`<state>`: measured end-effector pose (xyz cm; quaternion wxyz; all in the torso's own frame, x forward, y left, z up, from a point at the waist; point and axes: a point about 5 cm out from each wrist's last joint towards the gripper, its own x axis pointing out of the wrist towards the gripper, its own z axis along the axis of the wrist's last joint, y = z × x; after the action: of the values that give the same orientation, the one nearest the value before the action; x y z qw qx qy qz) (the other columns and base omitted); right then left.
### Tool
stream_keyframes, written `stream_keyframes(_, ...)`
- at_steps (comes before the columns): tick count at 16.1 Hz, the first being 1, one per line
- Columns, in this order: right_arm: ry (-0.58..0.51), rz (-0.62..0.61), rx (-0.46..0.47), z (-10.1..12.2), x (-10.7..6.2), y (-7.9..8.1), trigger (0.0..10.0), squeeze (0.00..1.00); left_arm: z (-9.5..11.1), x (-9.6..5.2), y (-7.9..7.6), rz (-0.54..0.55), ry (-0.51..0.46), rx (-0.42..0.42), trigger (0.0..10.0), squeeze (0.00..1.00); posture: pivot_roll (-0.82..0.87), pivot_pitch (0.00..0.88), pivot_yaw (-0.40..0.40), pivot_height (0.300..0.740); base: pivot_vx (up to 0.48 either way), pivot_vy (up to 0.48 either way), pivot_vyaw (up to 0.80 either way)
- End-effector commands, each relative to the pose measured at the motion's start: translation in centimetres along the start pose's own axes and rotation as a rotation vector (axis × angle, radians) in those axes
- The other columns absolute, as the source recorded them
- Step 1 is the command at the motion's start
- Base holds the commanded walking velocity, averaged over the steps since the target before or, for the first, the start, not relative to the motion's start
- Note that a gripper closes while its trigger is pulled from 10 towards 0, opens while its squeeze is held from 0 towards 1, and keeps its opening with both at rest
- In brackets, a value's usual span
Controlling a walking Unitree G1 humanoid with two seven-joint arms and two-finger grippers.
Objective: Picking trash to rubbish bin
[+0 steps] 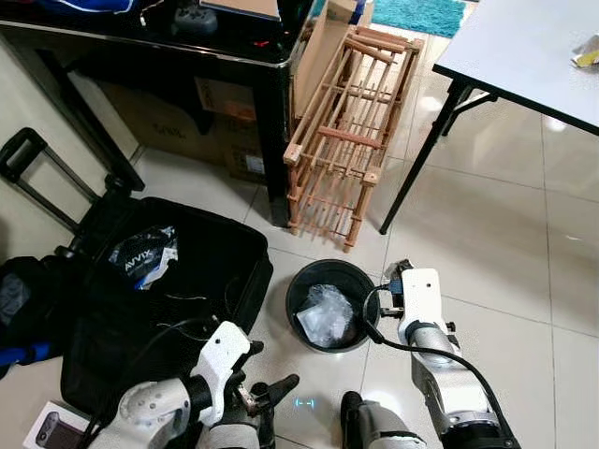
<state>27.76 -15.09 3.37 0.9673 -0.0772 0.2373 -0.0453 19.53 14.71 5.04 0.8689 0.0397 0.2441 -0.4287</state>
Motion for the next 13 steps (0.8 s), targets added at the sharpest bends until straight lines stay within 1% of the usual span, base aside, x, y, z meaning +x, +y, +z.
stream_keyframes(1, 0.032, 0.018, -0.008, -1.0, -0.2, 0.2, 10.0, 0.0, -1.1, -0.3, -0.1, -0.017, 0.043, -0.008, 10.0, 0.0, 0.07, 0.302, 0.015, 0.74, 0.0, 0.0, 0.0)
stream_keyframes(2, 0.016, 0.022, -0.028, -0.8, -0.1, 0.4, 10.0, 0.0, -1.5, -0.5, 0.1, -0.004, 0.052, 0.003, 10.0, 0.0, 0.07, 0.301, 0.017, 0.74, 0.0, 0.0, 0.0)
stream_keyframes(5, -0.021, 0.026, -0.052, -0.1, -0.1, 0.6, 10.0, 0.0, -1.6, -0.5, 0.1, 0.008, 0.061, 0.016, 10.0, 0.0, 0.07, 0.302, 0.018, 0.74, 0.0, 0.0, 0.0)
stream_keyframes(6, -0.037, 0.037, -0.052, 0.2, 0.0, 1.0, 10.0, 0.0, -1.7, -0.4, 0.2, 0.035, 0.065, 0.03, 10.0, 0.0, 0.07, 0.31, 0.019, 0.74, 0.0, 0.0, 0.0)
stream_keyframes(8, -0.056, 0.061, -0.051, 0.7, 0.2, 1.6, 10.0, 0.0, -1.5, -0.4, 0.6, 0.119, 0.028, 0.044, 10.0, 0.0, 0.08, 0.322, 0.013, 0.74, 0.0, 0.0, 0.0)
stream_keyframes(10, -0.064, 0.074, -0.055, 1.0, 0.4, 1.8, 10.0, 0.0, -1.7, -0.5, 1.2, 0.158, 0.01, 0.037, 10.0, 0.0, 0.09, 0.325, 0.0, 0.74, 0.0, 0.0, 0.0)
stream_keyframes(11, -0.067, 0.08, -0.058, 1.2, 0.6, 1.9, 10.0, 0.0, -1.7, -0.6, 1.3, 0.174, 0.0, 0.051, 10.0, 0.0, 0.09, 0.329, -0.01, 0.74, 0.0, 0.0, 0.0)
stream_keyframes(13, -0.079, 0.094, -0.07, 1.6, 0.9, 2.0, 10.0, 0.0, -1.9, -1.2, 0.6, 0.163, 0.004, 0.108, 10.0, 0.0, 0.1, 0.339, -0.024, 0.74, 0.0, 0.0, 0.0)
